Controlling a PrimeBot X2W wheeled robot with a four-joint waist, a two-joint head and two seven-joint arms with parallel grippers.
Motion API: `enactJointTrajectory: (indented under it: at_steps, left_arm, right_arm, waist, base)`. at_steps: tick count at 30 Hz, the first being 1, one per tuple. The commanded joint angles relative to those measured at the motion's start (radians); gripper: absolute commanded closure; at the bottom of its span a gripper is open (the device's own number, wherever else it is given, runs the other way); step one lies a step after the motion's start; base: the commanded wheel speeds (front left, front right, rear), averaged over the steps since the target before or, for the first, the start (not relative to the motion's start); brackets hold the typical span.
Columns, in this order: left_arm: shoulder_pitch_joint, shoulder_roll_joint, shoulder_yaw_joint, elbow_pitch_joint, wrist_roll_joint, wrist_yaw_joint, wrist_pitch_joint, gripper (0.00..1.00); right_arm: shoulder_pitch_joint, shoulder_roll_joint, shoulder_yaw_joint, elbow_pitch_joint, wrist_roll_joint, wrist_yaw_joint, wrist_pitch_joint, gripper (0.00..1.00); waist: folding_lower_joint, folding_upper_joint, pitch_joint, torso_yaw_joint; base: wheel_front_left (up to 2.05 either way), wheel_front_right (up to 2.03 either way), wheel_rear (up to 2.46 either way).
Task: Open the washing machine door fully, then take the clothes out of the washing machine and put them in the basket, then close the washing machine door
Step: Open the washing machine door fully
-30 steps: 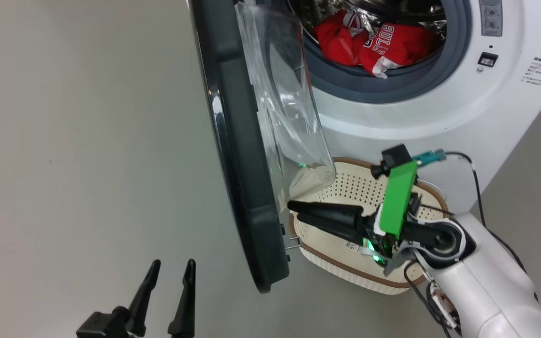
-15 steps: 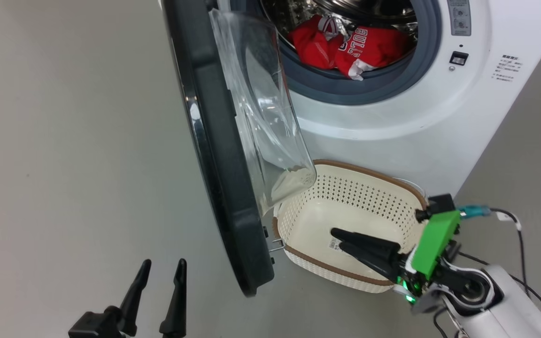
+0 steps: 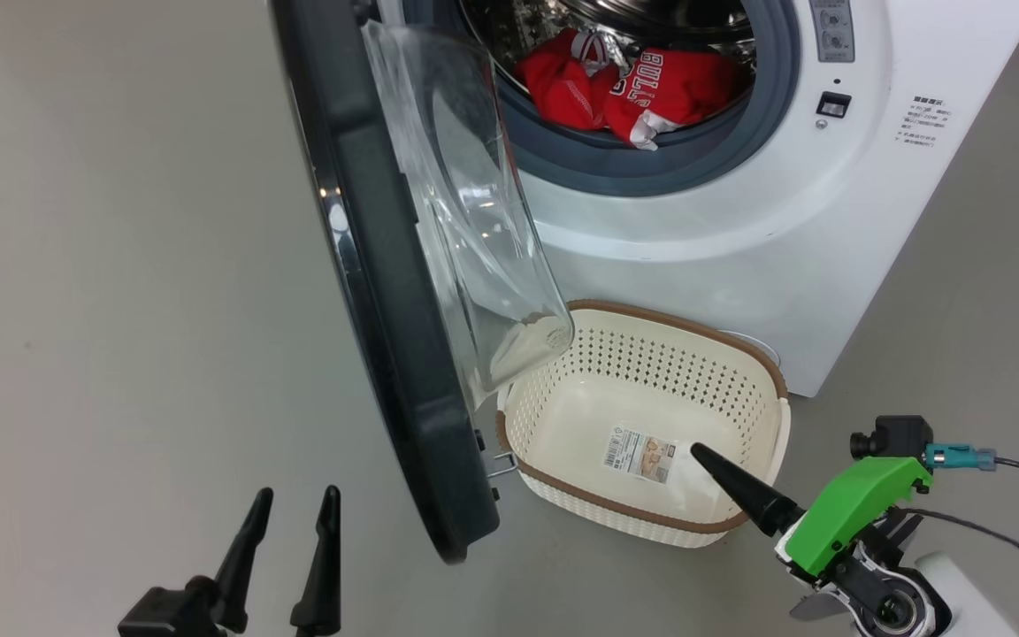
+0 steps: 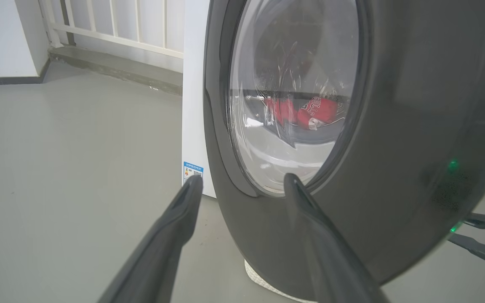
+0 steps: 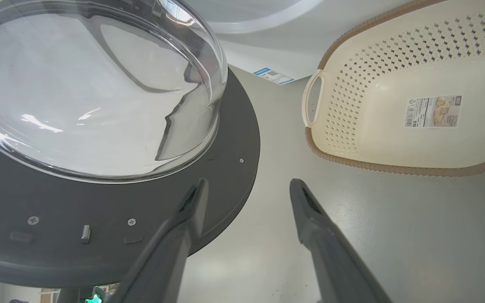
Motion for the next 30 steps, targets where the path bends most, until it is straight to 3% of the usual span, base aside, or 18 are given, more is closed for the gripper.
enactJointTrajectory:
  at_steps: [1, 16, 20, 23, 30]
  left_arm:
    - [-0.009, 0.011, 0.036, -0.019, 0.008, -0.006, -0.012, 0.00]
    - [-0.006, 0.011, 0.044, -0.016, 0.012, -0.004, -0.012, 0.00]
    - [-0.001, 0.011, 0.049, -0.016, 0.014, -0.005, -0.012, 0.00]
    - [0.001, 0.011, 0.051, -0.017, 0.015, -0.005, -0.012, 0.00]
    - [0.004, 0.011, 0.054, -0.016, 0.020, -0.008, -0.012, 0.00]
  right_arm:
    - [0.000, -0.015, 0.026, -0.031, -0.026, 0.008, -0.041, 0.00]
    - [-0.013, -0.115, 0.281, 0.036, -0.252, 0.008, -0.509, 0.00]
    - [-0.032, -0.125, 0.320, 0.096, -0.366, 0.008, -0.564, 0.00]
    - [-0.029, -0.111, 0.256, 0.082, -0.425, 0.008, -0.565, 0.00]
    - [0.061, -0.049, 0.053, -0.020, -0.711, 0.008, -0.565, 0.00]
  waist:
    - [0.0000, -0.0001, 0.000, -0.003]
    - [0.0000, -0.0001, -0.009, -0.028]
    - [0.0000, -0.0001, -0.015, -0.037]
    - [0.0000, -0.0001, -0.014, -0.041]
    - [0.0000, -0.0001, -0.018, -0.044]
  base:
    - [0.00, 0.00, 0.00]
    - [0.00, 0.00, 0.00]
    - [0.00, 0.00, 0.00]
    - [0.00, 0.00, 0.00]
    - [0.00, 0.00, 0.00]
